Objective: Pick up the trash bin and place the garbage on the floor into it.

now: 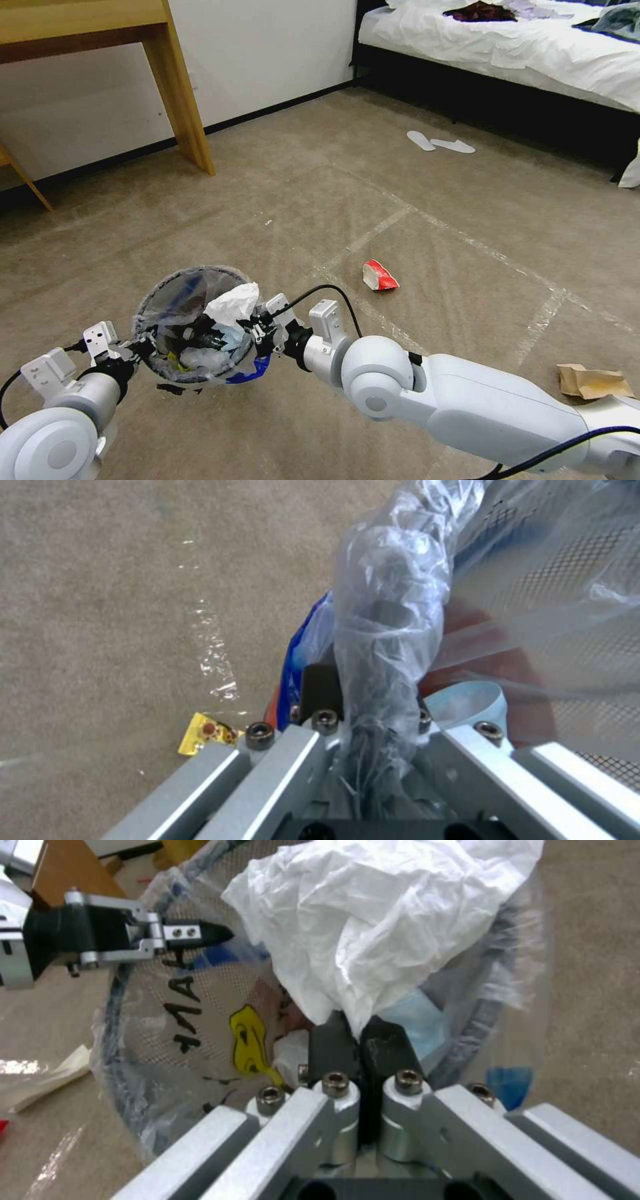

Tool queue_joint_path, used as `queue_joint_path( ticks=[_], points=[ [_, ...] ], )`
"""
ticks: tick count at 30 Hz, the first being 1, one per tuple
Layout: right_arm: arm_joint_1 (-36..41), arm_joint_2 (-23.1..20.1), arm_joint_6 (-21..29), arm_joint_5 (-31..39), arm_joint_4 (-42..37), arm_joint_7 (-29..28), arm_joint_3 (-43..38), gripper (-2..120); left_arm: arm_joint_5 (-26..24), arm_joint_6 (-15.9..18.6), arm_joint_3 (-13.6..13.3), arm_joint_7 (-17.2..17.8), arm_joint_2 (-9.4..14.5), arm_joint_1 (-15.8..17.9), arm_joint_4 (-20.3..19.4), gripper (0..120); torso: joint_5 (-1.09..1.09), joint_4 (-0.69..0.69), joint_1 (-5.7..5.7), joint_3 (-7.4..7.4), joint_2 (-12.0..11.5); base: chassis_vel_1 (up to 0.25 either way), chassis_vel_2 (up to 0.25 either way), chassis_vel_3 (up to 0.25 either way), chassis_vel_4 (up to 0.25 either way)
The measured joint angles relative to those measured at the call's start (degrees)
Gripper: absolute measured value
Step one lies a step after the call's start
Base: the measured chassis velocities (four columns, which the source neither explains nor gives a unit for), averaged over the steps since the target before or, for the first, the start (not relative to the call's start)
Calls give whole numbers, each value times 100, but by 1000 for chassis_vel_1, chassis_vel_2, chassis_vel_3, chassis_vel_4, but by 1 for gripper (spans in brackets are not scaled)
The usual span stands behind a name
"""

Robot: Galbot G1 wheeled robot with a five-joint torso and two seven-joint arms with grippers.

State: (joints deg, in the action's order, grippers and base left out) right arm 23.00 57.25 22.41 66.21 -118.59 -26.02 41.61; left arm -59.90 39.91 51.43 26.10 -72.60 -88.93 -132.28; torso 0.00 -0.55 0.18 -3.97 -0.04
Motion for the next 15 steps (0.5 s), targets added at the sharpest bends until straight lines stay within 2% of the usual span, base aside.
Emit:
queue_joint_path(
  ticks=[15],
  points=[
    [-324, 282, 32, 140, 226, -42, 377, 0, -19, 0, -8, 0, -2, 37, 31, 1, 0, 0, 0, 0, 0, 0, 0, 0, 0]
  ],
)
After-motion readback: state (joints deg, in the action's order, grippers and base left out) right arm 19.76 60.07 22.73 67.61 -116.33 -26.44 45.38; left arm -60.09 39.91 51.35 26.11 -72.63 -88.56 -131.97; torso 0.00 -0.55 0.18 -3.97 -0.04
